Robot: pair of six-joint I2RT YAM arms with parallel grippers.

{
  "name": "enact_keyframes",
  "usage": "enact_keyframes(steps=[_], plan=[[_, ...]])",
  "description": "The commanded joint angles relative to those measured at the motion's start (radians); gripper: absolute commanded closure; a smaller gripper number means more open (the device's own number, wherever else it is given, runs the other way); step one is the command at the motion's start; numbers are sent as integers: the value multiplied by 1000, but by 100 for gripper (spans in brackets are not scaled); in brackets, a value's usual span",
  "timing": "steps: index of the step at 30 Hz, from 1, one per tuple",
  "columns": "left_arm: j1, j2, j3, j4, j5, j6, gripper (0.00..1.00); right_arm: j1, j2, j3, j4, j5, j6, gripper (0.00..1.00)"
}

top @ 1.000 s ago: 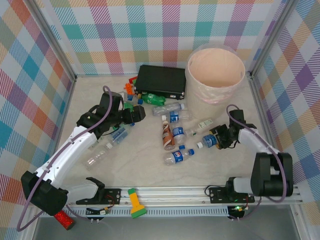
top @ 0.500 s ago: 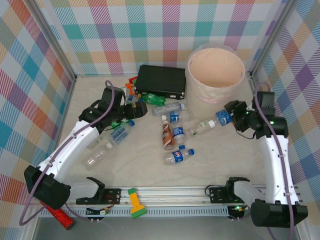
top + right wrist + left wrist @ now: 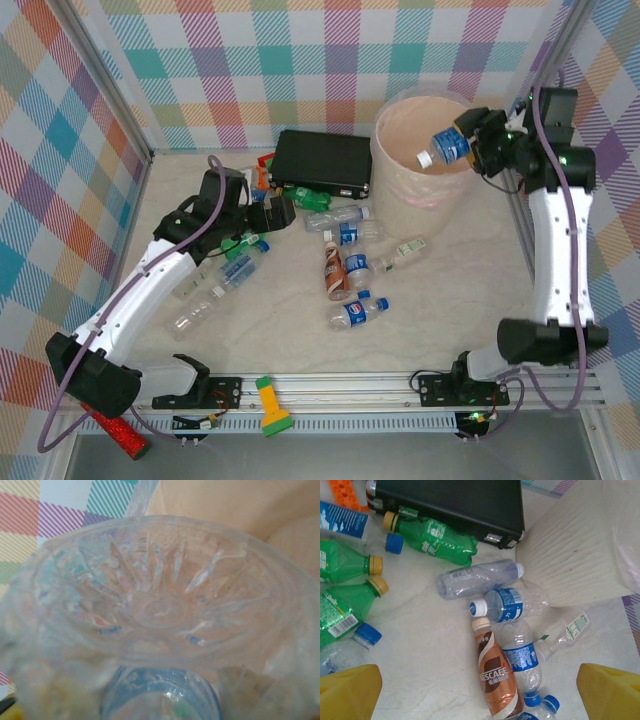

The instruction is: Put the plastic bottles in the bin

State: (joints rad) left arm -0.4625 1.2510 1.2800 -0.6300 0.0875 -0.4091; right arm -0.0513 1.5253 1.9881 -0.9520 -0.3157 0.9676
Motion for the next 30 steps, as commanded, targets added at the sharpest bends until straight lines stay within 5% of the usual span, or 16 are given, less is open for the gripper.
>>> enact_keyframes(steps=[1, 17, 27, 30], plan=[[-5, -37, 36, -22, -9, 26, 1, -4, 101, 101, 60, -32, 72, 45], [-5, -69, 26, -57, -73, 7, 1, 28, 522, 436, -13, 14, 193, 47], [-5, -74, 28, -58, -95, 21, 1, 49, 571, 463, -44, 53, 195, 47], [-4, -66, 33, -62, -100, 27, 0, 50, 572, 470, -46, 55, 201, 40]])
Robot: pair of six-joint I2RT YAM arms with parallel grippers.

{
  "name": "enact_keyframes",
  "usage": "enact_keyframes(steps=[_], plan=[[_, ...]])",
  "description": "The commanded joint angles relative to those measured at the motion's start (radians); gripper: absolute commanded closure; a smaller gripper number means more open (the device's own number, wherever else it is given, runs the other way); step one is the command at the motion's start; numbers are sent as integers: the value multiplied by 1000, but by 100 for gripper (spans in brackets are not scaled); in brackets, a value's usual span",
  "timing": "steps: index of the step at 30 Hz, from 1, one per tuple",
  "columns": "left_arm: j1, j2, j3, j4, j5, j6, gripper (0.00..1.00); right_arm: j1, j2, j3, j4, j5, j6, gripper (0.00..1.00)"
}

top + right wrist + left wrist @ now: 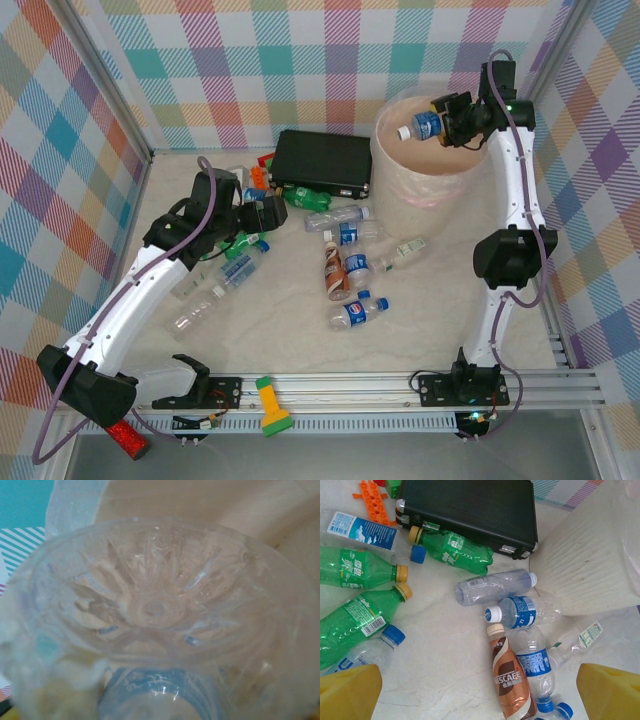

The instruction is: Put the plastic bottles in the bin

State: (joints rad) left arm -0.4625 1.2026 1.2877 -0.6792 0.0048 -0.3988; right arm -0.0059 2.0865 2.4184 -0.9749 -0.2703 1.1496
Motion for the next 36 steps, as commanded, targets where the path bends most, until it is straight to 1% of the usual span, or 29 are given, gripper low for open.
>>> enact_keyframes(steps=[1, 2, 3, 4, 5, 18, 24, 30, 33, 36], plan=[[-5, -16, 27, -15, -22, 15, 0, 6, 10, 46, -29, 12, 19, 33], [-5, -10, 30, -16, -26, 15, 0, 8, 9, 51, -36, 14, 17, 23], [-5, -7, 33, -17, -26, 15, 0, 9, 8, 55, -44, 18, 15, 19], [-5, -4, 33, -17, -24, 15, 0, 9, 3, 56, -50, 22, 11, 12], [-5, -3, 32, -15, -20, 14, 0, 9, -2, 56, -52, 27, 4, 1], [-5, 5, 32, -9, -14, 14, 1, 10, -26, 56, -41, 20, -15, 1], [-4, 6, 29, -7, -12, 17, 0, 23, -57, 89, -64, 43, -72, 1], [-5, 9, 34, -9, -20, 25, 0, 72, -127, 92, -124, 76, -211, 1], [-3, 13, 39, -12, -18, 28, 0, 125, -167, 88, -186, 120, -320, 1], [-4, 20, 45, -12, -21, 35, 1, 203, -216, 52, -244, 181, -446, 1]])
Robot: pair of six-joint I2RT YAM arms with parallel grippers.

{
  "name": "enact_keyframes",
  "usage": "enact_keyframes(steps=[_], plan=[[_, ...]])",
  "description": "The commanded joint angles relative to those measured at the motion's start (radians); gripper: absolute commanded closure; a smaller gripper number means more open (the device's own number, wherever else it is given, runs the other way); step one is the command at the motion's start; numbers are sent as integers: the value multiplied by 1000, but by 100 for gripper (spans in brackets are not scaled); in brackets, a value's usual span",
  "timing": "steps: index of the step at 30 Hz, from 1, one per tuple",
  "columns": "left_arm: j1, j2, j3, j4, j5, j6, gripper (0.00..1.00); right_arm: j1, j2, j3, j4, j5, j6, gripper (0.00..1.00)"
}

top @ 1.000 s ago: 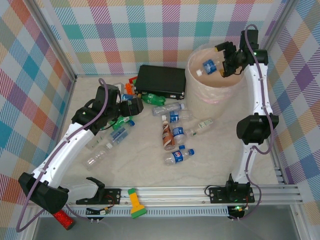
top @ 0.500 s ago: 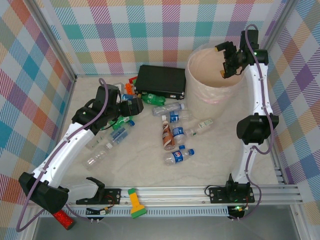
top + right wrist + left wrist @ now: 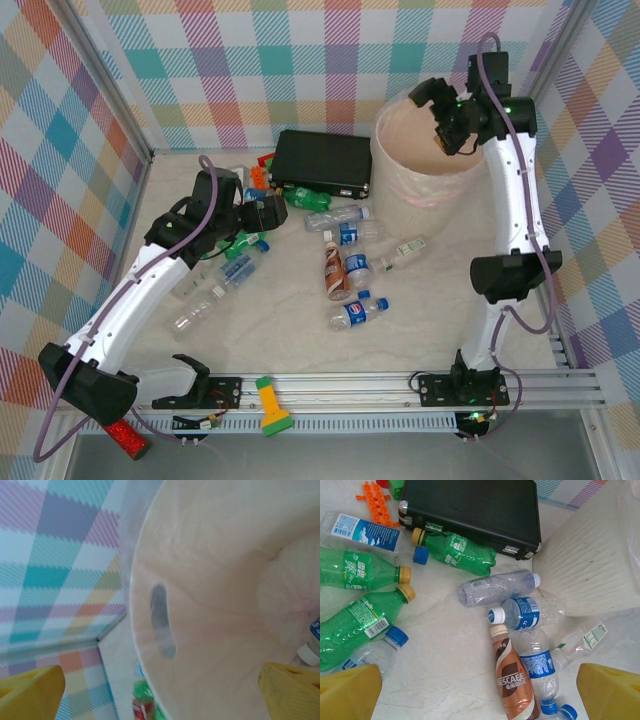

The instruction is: Put the plastic bottles in the bin

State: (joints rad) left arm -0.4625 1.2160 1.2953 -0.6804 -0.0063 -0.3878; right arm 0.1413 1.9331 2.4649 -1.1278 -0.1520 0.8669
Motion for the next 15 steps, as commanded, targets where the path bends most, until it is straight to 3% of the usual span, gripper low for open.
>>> enact_keyframes(steps=[1, 8, 15], plan=[[-3, 9, 42, -14, -16, 28, 1, 83, -87, -23, -102, 76, -197, 1], [-4, 25, 74, -28, -38, 55, 1, 257, -303, -362, -85, 189, -319, 1], [-4, 30, 82, -27, -30, 53, 0, 334, -525, -776, 9, 166, -132, 1]])
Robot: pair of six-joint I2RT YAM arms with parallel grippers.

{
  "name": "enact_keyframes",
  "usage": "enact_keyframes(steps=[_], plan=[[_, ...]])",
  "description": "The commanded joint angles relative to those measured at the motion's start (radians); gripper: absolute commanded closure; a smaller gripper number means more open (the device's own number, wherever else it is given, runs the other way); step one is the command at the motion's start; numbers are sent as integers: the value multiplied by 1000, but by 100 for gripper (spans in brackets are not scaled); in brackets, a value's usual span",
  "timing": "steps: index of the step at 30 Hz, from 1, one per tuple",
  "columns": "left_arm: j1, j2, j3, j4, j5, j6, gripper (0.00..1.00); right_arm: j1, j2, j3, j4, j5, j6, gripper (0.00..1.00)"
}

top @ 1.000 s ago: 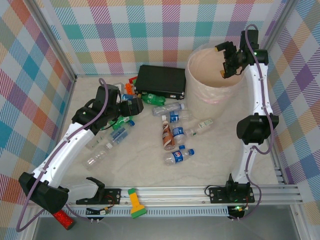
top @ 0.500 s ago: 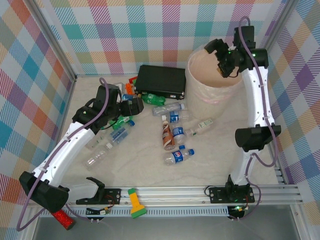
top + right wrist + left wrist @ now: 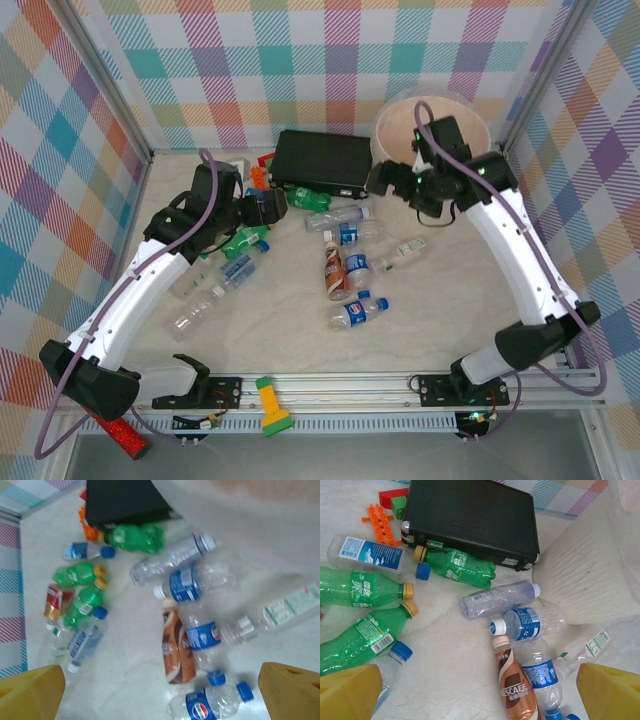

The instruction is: Put the plastic bottles in the bin

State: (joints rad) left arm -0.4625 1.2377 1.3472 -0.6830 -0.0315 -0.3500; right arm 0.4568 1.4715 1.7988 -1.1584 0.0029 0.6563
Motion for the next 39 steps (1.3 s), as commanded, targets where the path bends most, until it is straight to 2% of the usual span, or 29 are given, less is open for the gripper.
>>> enact_keyframes(steps=[1, 8, 11, 19, 23, 30, 34, 39], plan=[[-4, 6, 30, -26, -1, 14, 0, 29, -101, -182, 65, 9, 124, 1], [-4, -16, 16, -38, 3, 12, 1, 136, -292, -618, 258, -21, 453, 1], [-4, -29, 4, -43, 8, 11, 0, 179, -336, -744, 332, -17, 590, 1], [-3, -76, -32, -81, 20, 6, 1, 280, -326, -926, 429, -24, 868, 1], [-4, -106, -53, -97, 22, 5, 0, 331, -310, -1050, 588, -47, 1049, 1], [-4, -148, -81, -115, 24, 4, 0, 379, -214, -1083, 694, -63, 1145, 10], [-3, -166, -92, -125, 23, 6, 0, 389, -146, -1097, 770, -81, 1181, 10], [-3, -186, -92, -140, -1, 21, 0, 402, -73, -1077, 772, -90, 1197, 12]])
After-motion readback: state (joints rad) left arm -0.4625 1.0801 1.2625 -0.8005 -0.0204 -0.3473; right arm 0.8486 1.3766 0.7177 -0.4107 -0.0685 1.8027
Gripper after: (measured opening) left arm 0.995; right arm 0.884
